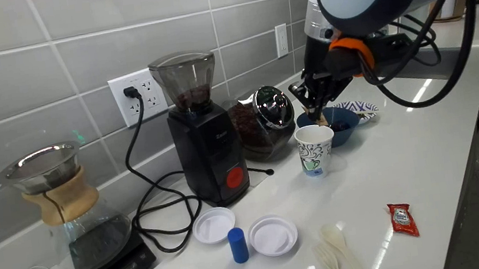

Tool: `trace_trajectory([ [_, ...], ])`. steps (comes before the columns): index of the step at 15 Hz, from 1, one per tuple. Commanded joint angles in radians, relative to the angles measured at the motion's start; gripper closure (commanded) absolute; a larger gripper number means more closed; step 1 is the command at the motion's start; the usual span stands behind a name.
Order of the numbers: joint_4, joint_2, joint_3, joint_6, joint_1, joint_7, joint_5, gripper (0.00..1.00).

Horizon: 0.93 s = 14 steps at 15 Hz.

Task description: Put the brown sachet in the coffee cup

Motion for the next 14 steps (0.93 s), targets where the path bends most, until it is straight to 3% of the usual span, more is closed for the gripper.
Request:
trace_trajectory([
  [1,0.051,0.074,-0.006,0.040,0.007,-0.007,-0.025,0.99],
  [3,0.062,0.092,-0.017,0.036,0.014,0.019,-0.065,0.99],
  [4,0.063,0.095,-0.020,0.038,0.015,0.020,-0.069,0.71],
  [6,0.060,0.086,-0.024,0.033,0.016,0.014,-0.071,0.65],
  [9,0.019,0.020,-0.013,0.018,0.015,-0.006,-0.033,0.45],
  [11,-0.035,-0.067,-0.002,-0.058,0.016,0.004,0.008,0.31],
  [14,-0.127,-0.212,0.007,-0.267,0.010,0.020,0.070,0.11],
])
